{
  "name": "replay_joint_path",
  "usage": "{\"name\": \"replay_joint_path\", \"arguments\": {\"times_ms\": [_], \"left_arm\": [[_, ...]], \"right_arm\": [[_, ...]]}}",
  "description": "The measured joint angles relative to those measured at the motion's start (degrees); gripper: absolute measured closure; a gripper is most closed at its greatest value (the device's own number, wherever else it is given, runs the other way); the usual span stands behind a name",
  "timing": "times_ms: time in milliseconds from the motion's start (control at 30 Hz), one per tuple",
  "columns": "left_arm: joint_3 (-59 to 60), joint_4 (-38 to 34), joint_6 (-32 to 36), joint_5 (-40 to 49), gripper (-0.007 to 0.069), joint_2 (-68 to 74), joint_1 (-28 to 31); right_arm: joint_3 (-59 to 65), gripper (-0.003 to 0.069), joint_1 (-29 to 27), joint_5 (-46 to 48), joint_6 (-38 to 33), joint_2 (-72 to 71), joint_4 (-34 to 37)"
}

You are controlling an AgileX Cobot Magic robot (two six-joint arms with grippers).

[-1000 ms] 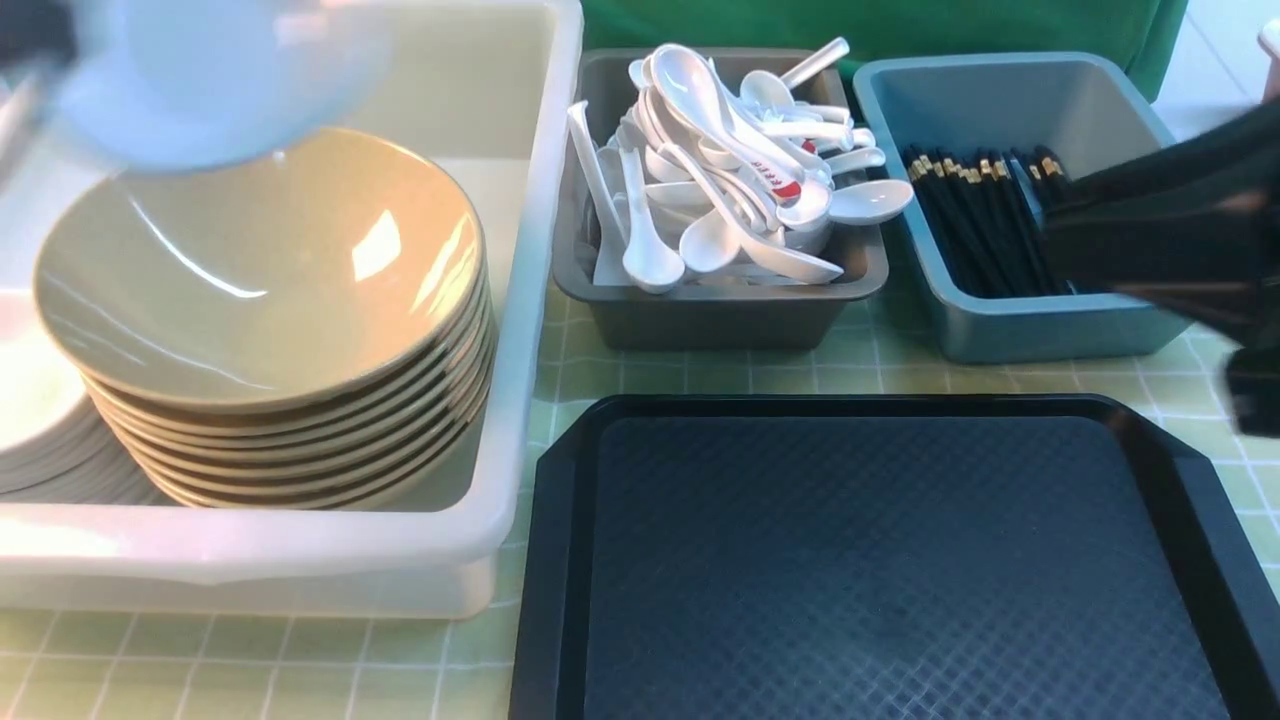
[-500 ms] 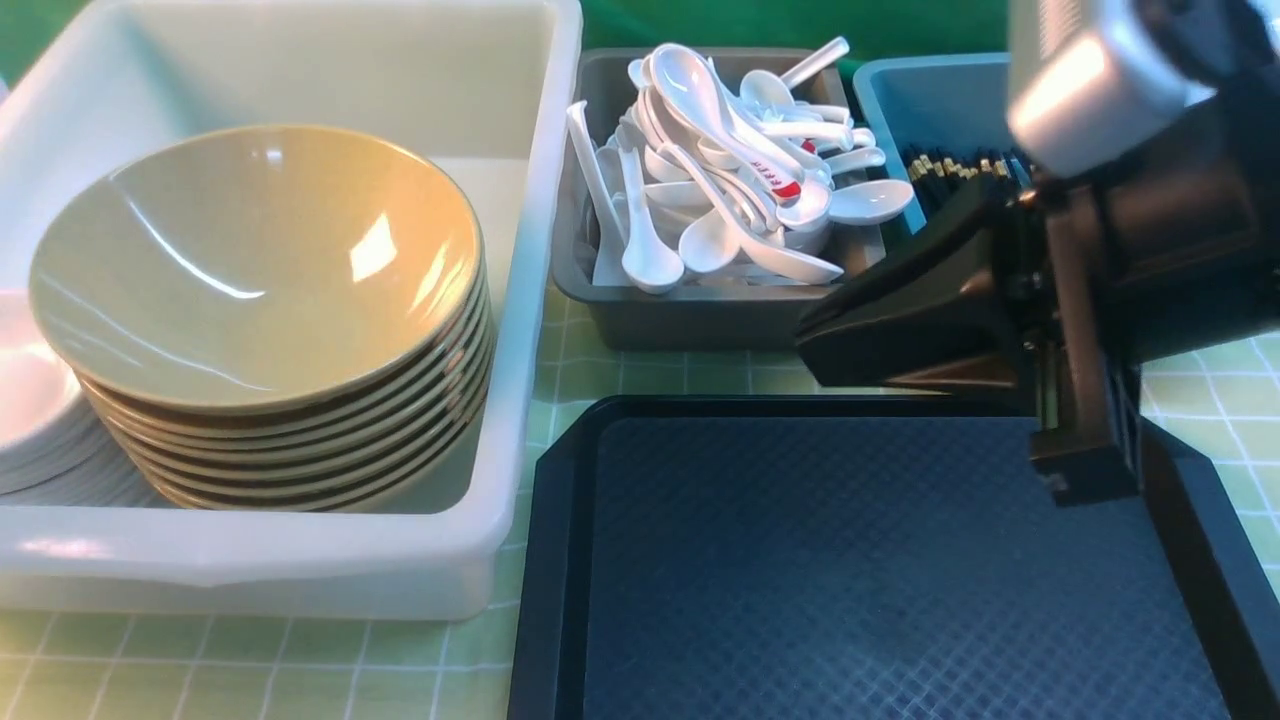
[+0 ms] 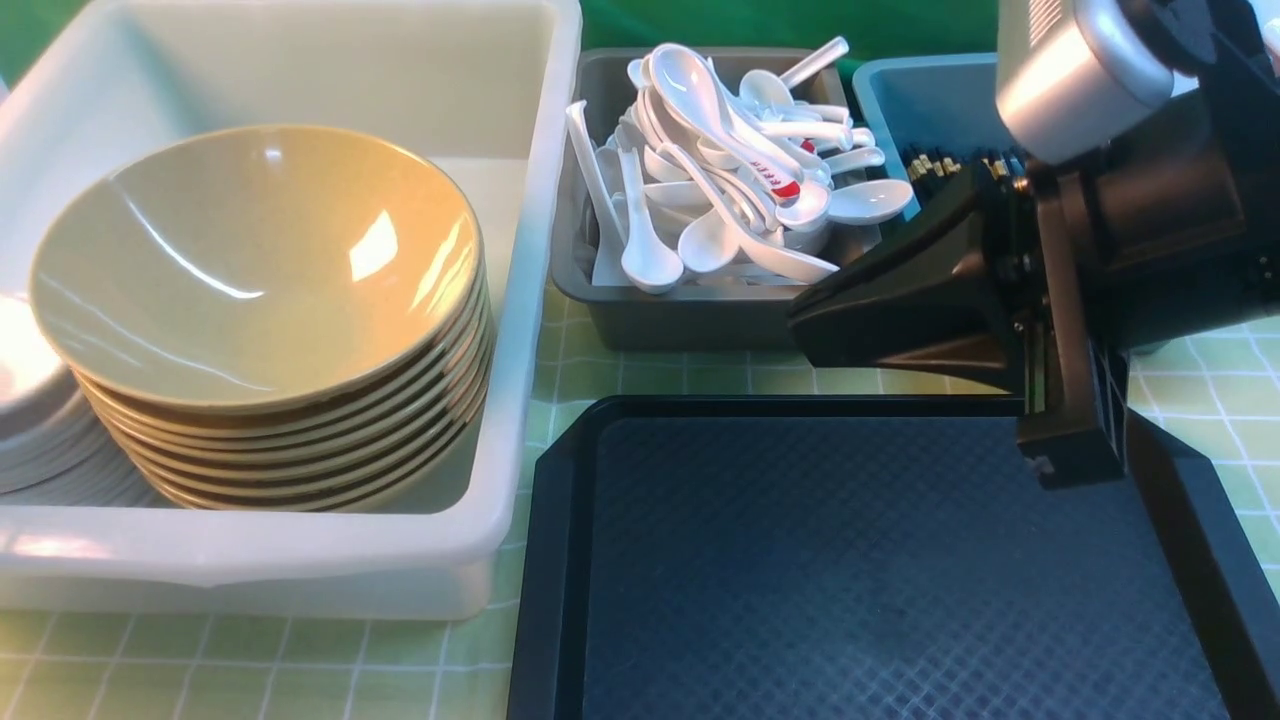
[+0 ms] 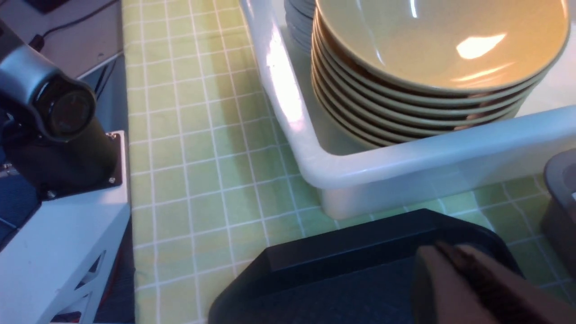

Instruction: On green table put chopsticks spoon bowls plates into blue grey white boxes.

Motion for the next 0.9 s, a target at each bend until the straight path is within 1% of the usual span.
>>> {"name": "replay_joint_path", "arguments": {"times_ms": [33,100,133,167,200,267,300,333,367,400,467,500,533,600,633,667,700,767,800,833,867,900], "left_arm": [[0.0,1.43,-1.64,-0.06,0.0484,0.0,-0.49],[0.0,2.69,-3.01,-0.06,0.0445,0.0,-0.8],[0.0,3.22,-3.6,-0.06,0.041,0.0,-1.03],[0.0,3.31,-3.74,-0.06,0.0397,0.0,-1.12],[0.0,3.5,-3.94,-0.06,0.0348,-0.07,-1.17],[0.0,4.3,-3.94,-0.06,0.0277,-0.19,-1.32],[-0.14,5.58,-3.94,0.07,0.0219,-0.25,-1.44],[-0.24,5.79,-3.94,0.24,0.0211,-0.33,-1.44],[-0.69,7.62,-3.94,0.65,0.0154,-0.45,-1.44],[-1.45,8.51,-3.94,1.24,0.0117,-0.66,-1.44],[-4.36,10.25,-3.59,4.52,0.0051,-1.46,-1.71],[-4.64,10.5,-3.24,4.8,0.0046,-1.55,-1.83],[-6.58,10.86,-2.03,6.18,0.0026,-2.22,-2.37],[-9.63,10.1,2.45,7.92,0.0017,-3.5,-5.24],[-11.55,8.69,5.88,8.95,0.0013,-4.54,-8.12],[-12.12,8.18,6.92,9.02,0.0014,-4.91,-9.22],[-13.75,6.23,10.67,9.55,0.0021,-6.42,-13.48],[-14.81,4.02,14.64,9.91,0.0064,-8.51,-19.56],[-14.88,3.27,16.63,10.38,0.0102,-10.19,-24.5],[-14.8,2.93,17.89,10.71,0.0132,-11.16,-27.27],[-14.24,2.85,18.68,10.81,0.0177,-12.45,-30.61],[-13.48,2.92,18.91,10.75,0.0218,-13.63,-32.51]], "right_arm": [[0.0,0.0638,0.0,-0.05,0.0,0.0,0.0],[0.0,0.0638,0.0,-0.19,0.0,0.0,0.0],[0.0,0.0638,0.0,-0.19,0.0,0.0,0.0],[0.0,0.0638,0.0,-0.19,0.0,0.0,0.0],[0.0,0.0638,0.0,-0.25,0.0,0.0,0.0],[0.0,0.0638,0.0,-0.43,0.0,0.0,0.0],[0.0,0.0638,0.0,-0.58,0.0,0.0,-0.11],[0.0,0.0638,0.0,-0.64,0.0,0.0,-0.16],[0.0,0.0638,0.0,-0.92,0.0,0.0,-0.47],[0.0,0.0638,0.0,-1.35,0.1,0.0,-1.12],[0.0,0.0636,-0.8,-2.63,2.96,0.0,-4.29],[0.0,0.0636,-0.96,-2.78,3.33,0.0,-4.66],[0.0,0.0634,-2.6,-3.42,6.52,0.0,-7.4],[0.0,0.0633,-5.72,-4.18,11.07,0.0,-10.38],[0.0,0.0633,-8.22,-4.36,13.78,0.0,-11.67],[0.0,0.0633,-8.66,-4.44,14.2,0.0,-11.81],[0.23,0.0633,-12.31,-4.75,16.93,-0.33,-12.48],[1.61,0.0633,-16.24,-5.77,19.25,-1.59,-13.0],[3.68,0.0633,-19.0,-7.02,20.67,-3.31,-13.13],[5.3,0.0633,-20.05,-7.61,21.06,-4.62,-13.19],[7.67,0.0633,-21.6,-8.65,21.27,-6.5,-13.26],[9.27,0.0633,-22.64,-9.83,21.27,-7.83,-13.26]]}}
